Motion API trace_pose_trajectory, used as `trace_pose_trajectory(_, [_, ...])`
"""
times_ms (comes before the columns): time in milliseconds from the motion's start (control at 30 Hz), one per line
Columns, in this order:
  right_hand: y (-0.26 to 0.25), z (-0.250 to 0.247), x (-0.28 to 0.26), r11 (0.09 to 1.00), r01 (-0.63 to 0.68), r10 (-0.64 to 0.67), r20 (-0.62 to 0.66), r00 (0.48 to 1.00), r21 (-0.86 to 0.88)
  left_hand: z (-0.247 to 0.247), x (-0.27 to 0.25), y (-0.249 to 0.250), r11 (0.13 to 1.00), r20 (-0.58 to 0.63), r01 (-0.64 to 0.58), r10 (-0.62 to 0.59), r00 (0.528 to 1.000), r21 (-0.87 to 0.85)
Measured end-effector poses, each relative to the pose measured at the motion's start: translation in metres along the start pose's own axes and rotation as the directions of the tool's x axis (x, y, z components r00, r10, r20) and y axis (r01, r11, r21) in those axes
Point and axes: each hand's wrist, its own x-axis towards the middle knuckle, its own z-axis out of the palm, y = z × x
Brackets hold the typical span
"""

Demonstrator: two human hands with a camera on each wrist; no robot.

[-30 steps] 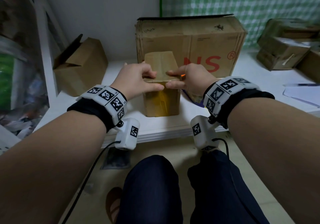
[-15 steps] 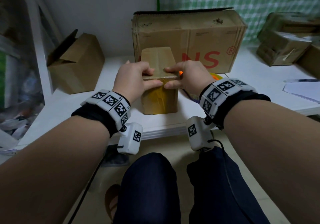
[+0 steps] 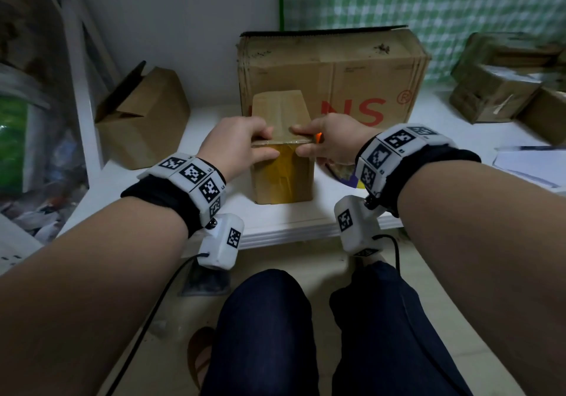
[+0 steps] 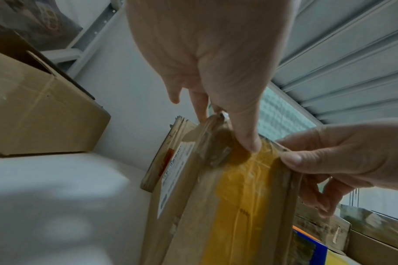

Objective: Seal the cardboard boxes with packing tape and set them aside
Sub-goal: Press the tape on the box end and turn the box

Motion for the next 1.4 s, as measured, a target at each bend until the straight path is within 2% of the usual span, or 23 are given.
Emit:
trace_pose_trajectory(200, [-0.008, -0.008, -0.002, 0.991, 0.017, -0.007, 0.075, 0.997, -0.134, -0.013, 0.001, -0.003, 0.993, 0.086, -0.02, 0.011, 0.996, 0.113])
trace_pose_trajectory(333, [-0.013, -0.011, -0.002, 0.97, 0.064, -0.047, 0.076, 0.996, -0.237, -0.016, 0.0, 0.002, 0.985, 0.087, -0.03, 0.016, 0.996, 0.172])
trace_pose_trajectory(567, [-0.011, -0.004, 0.0, 0.933, 0.062, -0.066, 0.0, 0.998, -0.354, -0.009, -0.002, 0.004, 0.973, 0.041, -0.013, 0.003, 0.999, 0.231])
trace_pose_trajectory(767, [-0.007, 0.004, 0.0, 0.907, 0.048, -0.086, -0.072, 0.994, -0.419, -0.007, -0.006, 0.003, 0.95, 0.052, -0.056, 0.042, 0.998, 0.308])
trace_pose_trajectory(900, [-0.005, 0.007, -0.001, 0.905, 0.044, -0.078, -0.063, 0.995, -0.422, -0.008, -0.009, 0.003, 0.931, 0.079, -0.071, 0.046, 0.996, 0.357])
trace_pose_trajectory(1167, [-0.001, 0.004, -0.003, 0.972, 0.066, -0.075, -0.032, 0.997, -0.226, -0.013, -0.002, 0.0, 0.961, 0.087, -0.076, 0.054, 0.995, 0.267])
trace_pose_trajectory(1400, [-0.001, 0.002, -0.001, 0.961, 0.072, -0.075, -0.001, 0.997, -0.265, -0.01, -0.005, 0.0, 0.967, 0.099, -0.068, 0.045, 0.994, 0.244])
